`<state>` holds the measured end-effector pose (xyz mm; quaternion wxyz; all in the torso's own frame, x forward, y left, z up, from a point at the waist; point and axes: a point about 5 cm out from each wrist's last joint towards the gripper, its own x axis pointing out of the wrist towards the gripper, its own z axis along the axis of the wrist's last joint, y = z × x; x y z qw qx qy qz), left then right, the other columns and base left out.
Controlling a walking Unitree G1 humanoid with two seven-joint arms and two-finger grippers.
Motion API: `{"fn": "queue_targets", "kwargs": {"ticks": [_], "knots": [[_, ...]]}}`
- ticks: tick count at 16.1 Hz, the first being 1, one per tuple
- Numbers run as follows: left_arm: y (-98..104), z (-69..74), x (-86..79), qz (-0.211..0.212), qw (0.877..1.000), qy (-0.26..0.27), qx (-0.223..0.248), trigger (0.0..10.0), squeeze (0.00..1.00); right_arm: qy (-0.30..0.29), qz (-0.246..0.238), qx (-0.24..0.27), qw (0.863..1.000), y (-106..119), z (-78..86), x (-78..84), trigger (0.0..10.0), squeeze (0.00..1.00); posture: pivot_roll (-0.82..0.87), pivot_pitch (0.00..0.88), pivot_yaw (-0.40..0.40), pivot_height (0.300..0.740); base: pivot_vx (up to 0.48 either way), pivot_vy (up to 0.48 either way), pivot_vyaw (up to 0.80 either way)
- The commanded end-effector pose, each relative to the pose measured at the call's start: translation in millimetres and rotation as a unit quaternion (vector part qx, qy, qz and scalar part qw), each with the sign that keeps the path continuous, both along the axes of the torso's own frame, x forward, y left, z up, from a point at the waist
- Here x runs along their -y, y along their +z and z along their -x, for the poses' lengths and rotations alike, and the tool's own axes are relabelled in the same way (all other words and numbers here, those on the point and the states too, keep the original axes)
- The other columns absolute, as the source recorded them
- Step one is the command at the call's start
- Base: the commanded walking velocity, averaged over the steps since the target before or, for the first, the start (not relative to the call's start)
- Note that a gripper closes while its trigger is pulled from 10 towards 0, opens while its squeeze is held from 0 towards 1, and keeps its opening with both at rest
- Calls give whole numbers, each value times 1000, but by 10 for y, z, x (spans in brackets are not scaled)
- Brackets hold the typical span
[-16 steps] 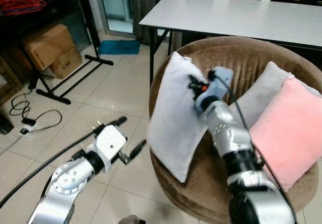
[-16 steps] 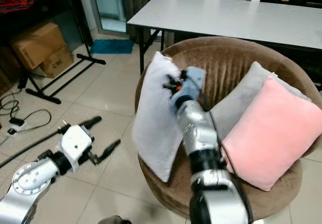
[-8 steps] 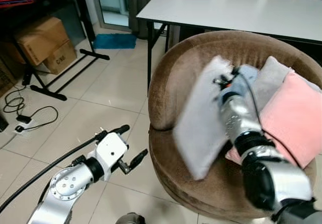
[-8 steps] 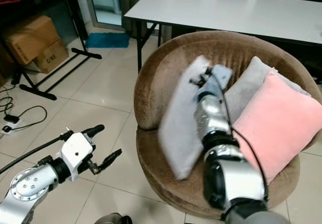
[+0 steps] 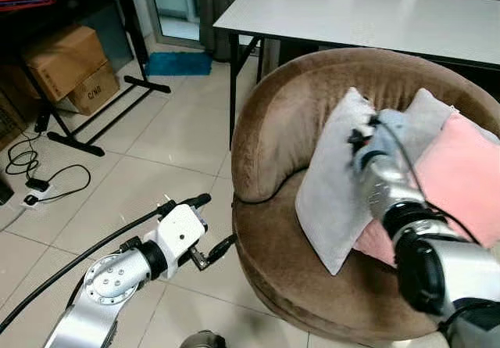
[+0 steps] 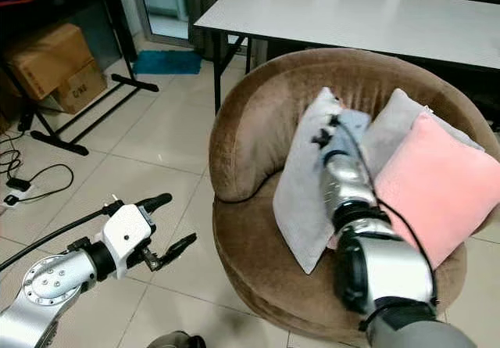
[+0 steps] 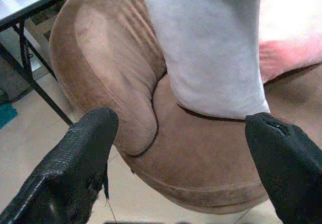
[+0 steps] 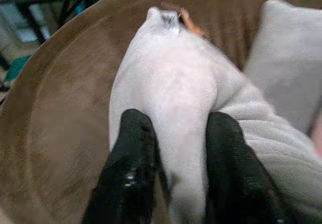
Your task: Move the pillow to the sofa from floor
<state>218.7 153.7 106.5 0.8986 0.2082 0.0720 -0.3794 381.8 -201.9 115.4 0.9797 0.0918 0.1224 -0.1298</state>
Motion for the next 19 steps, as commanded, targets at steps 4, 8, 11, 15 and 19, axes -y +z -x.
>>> {"fn": "queue_targets", "kwargs": {"ticks": [4,8,11,15,19], "knots": [[14,-26,11,-3,1000,-8,1,10000,0,-52,28,24,998,171,-23,241,10000,1000,-30,5,51,740,0,0,0],[10,-45,6,-4,1000,-9,4,10000,0,-58,39,53,996,322,-33,430,10000,1000,-37,10,62,740,0,0,0],[-23,-94,-21,0,999,43,19,10000,0,-17,10,99,995,411,-40,470,10000,1000,-54,2,54,740,0,0,0],[-54,-99,2,63,987,151,5,10000,0,5,14,179,984,244,506,458,10000,0,-115,0,84,740,0,0,-339],[-6,-111,-51,95,963,245,63,10000,0,50,70,148,985,131,1276,185,10000,0,-162,0,94,740,0,0,-800]]}}
